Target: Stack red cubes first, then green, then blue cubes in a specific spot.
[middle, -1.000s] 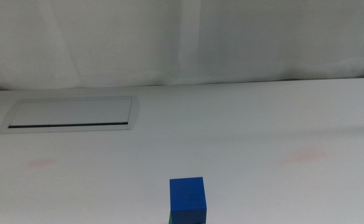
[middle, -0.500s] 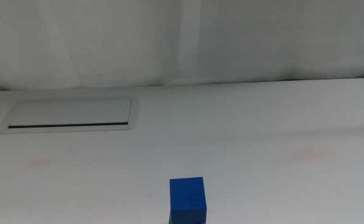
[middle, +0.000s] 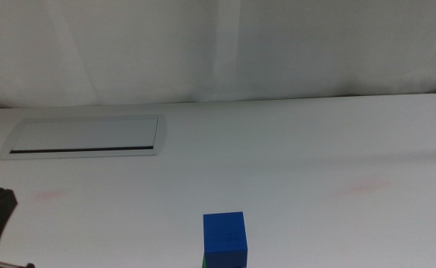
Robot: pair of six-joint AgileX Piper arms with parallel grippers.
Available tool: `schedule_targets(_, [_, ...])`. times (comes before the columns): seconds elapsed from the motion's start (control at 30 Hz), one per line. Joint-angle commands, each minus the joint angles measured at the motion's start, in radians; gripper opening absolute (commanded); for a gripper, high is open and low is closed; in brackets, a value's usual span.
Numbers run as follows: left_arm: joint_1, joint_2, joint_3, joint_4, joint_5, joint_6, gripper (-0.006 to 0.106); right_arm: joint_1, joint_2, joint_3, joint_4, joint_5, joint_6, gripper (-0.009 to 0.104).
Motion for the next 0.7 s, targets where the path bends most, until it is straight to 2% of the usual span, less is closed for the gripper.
schedule_targets(0.0, [0.003, 0.004, 0.053, 0.001, -0.095, -0.016, -0.001, -0.003, 0.009, 0.060, 0.000, -0.120, -0.008, -0.003])
schedule_targets(0.23, [0.003, 0.004, 0.189, -0.003, -0.133, -0.059, -0.001, -0.003, 0.013, 0.196, 0.000, -0.259, 0.000, -0.003])
schedule_targets(0.43, [0.003, 0.004, 0.276, -0.006, -0.248, -0.073, -0.001, -0.003, 0.013, 0.272, -0.004, -0.270, 0.000, -0.003])
schedule_targets(0.67, [0.003, 0.004, 0.317, -0.006, -0.265, -0.073, -0.001, -0.003, 0.013, 0.323, -0.015, -0.276, -0.008, -0.003])
